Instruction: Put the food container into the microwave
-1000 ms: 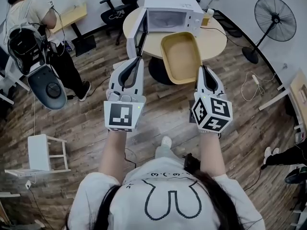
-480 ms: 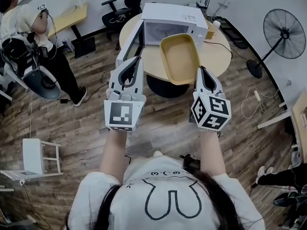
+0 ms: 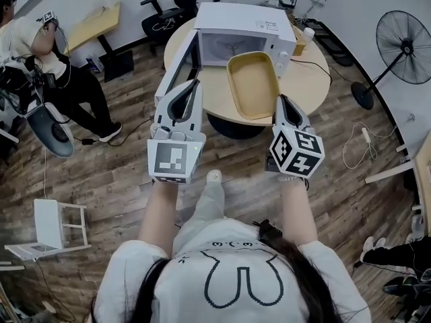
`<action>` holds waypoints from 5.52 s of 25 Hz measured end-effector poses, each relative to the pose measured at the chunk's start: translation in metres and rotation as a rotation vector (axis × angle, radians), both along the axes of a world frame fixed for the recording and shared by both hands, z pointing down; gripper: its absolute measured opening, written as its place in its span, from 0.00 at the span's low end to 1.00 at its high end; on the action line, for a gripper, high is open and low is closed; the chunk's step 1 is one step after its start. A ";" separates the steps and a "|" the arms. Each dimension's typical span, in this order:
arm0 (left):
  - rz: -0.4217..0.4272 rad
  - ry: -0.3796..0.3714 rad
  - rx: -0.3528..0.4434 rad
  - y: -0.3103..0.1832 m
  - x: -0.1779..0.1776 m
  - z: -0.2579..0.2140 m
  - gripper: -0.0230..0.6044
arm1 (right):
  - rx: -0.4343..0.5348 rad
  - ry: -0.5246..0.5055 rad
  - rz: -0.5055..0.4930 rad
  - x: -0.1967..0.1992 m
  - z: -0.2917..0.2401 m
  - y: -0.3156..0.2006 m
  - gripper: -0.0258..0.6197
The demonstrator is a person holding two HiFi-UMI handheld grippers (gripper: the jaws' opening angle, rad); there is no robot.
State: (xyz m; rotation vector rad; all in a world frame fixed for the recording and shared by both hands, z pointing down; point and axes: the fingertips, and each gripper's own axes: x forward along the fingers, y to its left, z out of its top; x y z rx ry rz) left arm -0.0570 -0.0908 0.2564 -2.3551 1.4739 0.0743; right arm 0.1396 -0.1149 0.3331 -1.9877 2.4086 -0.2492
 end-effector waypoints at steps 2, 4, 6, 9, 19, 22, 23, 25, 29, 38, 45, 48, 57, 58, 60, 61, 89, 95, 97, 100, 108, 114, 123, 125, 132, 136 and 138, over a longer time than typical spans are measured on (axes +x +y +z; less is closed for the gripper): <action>0.005 -0.005 -0.005 -0.017 0.004 0.002 0.05 | -0.023 -0.009 0.003 0.002 0.010 -0.018 0.10; 0.011 -0.006 -0.007 -0.036 0.006 0.003 0.05 | -0.043 -0.018 0.005 0.004 0.017 -0.038 0.10; 0.015 -0.004 -0.011 -0.056 0.008 0.005 0.05 | -0.066 -0.027 0.008 0.005 0.026 -0.059 0.10; 0.018 0.001 -0.018 -0.087 0.009 0.009 0.05 | -0.107 -0.046 0.013 0.008 0.042 -0.092 0.10; 0.036 0.039 -0.062 -0.200 0.009 0.021 0.05 | -0.267 -0.090 0.025 0.001 0.103 -0.207 0.10; 0.047 0.048 -0.066 -0.227 0.010 0.020 0.05 | -0.312 -0.104 0.029 0.001 0.119 -0.236 0.10; 0.049 0.056 -0.072 -0.235 0.010 0.021 0.05 | -0.326 -0.109 0.032 0.001 0.124 -0.244 0.10; 0.047 0.069 -0.096 -0.251 0.008 0.024 0.05 | -0.353 -0.120 0.041 0.002 0.133 -0.260 0.10; 0.058 0.067 -0.093 -0.279 0.007 0.022 0.05 | -0.396 -0.130 0.057 0.003 0.149 -0.286 0.10; 0.059 0.081 -0.122 -0.311 0.002 0.028 0.05 | -0.459 -0.164 0.081 -0.001 0.174 -0.331 0.10; 0.037 0.072 -0.123 -0.320 -0.004 0.030 0.05 | -0.498 -0.159 0.076 -0.005 0.191 -0.368 0.10; 0.023 0.065 -0.130 -0.322 -0.007 0.032 0.05 | -0.516 -0.179 0.072 -0.008 0.196 -0.383 0.10; -0.047 0.033 -0.179 -0.328 -0.010 0.043 0.05 | -0.538 -0.264 0.073 -0.011 0.213 -0.430 0.10; -0.054 0.028 -0.180 -0.329 -0.010 0.044 0.05 | -0.534 -0.265 0.072 -0.012 0.214 -0.435 0.10; -0.067 0.018 -0.183 -0.331 -0.009 0.045 0.05 | -0.521 -0.270 0.067 -0.015 0.216 -0.444 0.10; -0.072 0.015 -0.185 -0.332 -0.009 0.046 0.05 | -0.516 -0.274 0.066 -0.016 0.217 -0.448 0.10; -0.110 -0.008 -0.150 -0.330 0.012 0.041 0.05 | -0.369 -0.342 0.058 -0.005 0.194 -0.458 0.12; -0.108 0.007 -0.128 -0.333 0.019 0.034 0.05 | -0.351 -0.331 0.010 0.002 0.174 -0.435 0.17; -0.108 0.017 -0.124 -0.334 0.020 0.033 0.05 | -0.341 -0.312 -0.011 0.005 0.166 -0.425 0.17; -0.105 0.029 -0.121 -0.334 0.022 0.032 0.05 | -0.326 -0.293 -0.050 0.007 0.153 -0.408 0.17; -0.090 0.045 -0.104 -0.334 0.029 0.028 0.05 | -0.259 -0.268 -0.157 0.004 0.100 -0.366 0.17; -0.062 0.036 -0.089 -0.329 0.036 0.024 0.05 | -0.178 -0.233 -0.237 0.004 0.052 -0.337 0.17; -0.060 0.018 -0.064 -0.332 0.037 0.014 0.05 | 0.036 -0.124 -0.264 0.024 -0.020 -0.308 0.15; -0.049 0.016 -0.056 -0.334 0.040 0.010 0.05 | 0.085 -0.081 -0.264 0.030 -0.036 -0.304 0.13; -0.019 0.016 -0.040 -0.341 0.049 -0.001 0.05 | 0.260 0.134 -0.186 0.051 -0.077 -0.297 0.09; -0.013 0.020 -0.027 -0.340 0.049 -0.007 0.05 | 0.339 0.197 -0.174 0.053 -0.096 -0.289 0.09; -0.009 0.018 -0.020 -0.341 0.049 -0.009 0.05 | 0.362 0.221 -0.171 0.052 -0.101 -0.288 0.09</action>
